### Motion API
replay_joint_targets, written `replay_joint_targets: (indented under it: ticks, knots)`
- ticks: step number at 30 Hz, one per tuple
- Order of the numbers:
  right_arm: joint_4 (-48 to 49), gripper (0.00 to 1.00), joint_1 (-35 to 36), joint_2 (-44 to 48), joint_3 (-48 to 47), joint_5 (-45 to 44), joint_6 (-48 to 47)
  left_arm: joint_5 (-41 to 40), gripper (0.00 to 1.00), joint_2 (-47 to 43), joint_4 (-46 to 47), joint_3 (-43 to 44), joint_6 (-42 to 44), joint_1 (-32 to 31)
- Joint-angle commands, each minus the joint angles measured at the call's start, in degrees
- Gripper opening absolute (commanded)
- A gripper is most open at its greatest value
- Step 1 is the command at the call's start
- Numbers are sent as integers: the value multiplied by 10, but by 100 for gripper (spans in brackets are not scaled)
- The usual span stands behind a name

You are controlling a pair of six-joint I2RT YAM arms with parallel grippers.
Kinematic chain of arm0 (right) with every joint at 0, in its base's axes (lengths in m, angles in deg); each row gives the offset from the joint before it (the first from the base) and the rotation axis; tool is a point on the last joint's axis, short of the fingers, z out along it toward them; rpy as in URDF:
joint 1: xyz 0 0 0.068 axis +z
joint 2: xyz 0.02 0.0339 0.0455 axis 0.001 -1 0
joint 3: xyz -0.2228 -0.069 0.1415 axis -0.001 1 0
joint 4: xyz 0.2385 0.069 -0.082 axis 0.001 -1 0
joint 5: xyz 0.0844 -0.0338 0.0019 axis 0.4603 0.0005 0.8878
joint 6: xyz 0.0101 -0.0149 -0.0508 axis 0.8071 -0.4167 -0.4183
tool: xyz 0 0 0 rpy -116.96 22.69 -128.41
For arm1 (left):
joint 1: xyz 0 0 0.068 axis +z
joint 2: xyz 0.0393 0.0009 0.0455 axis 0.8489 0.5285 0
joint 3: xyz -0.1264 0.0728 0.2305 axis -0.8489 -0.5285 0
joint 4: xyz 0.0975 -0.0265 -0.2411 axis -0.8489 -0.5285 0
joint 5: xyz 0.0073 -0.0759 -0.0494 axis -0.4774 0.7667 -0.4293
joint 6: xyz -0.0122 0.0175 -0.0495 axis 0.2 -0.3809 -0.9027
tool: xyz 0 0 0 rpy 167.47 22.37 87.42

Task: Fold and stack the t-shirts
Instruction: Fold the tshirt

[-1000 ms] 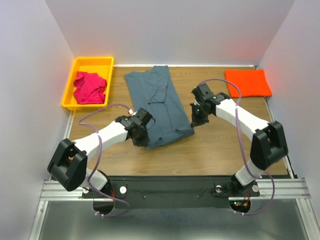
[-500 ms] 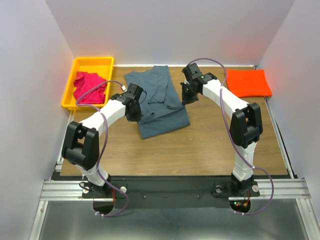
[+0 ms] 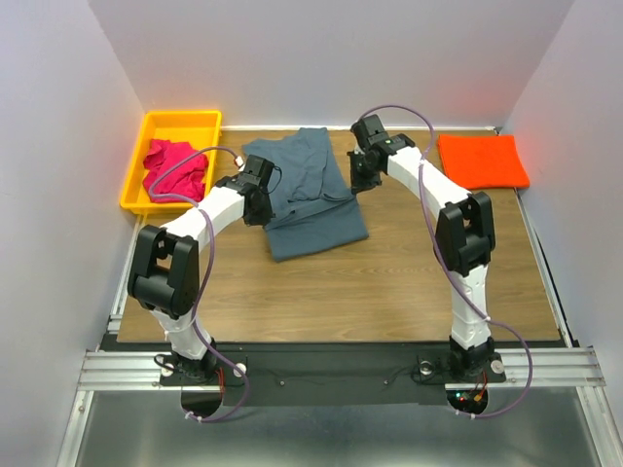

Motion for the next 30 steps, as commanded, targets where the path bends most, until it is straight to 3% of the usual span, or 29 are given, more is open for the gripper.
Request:
replay_joint_targets:
  ticks: [1, 30]
  knots:
    - [20, 1, -9, -9, -24, -17, -15, -35, 0, -1, 3, 17, 22, 10]
    - [84, 1, -10, -56, -23, -24, -24, -57, 0, 48, 85, -3, 42, 21]
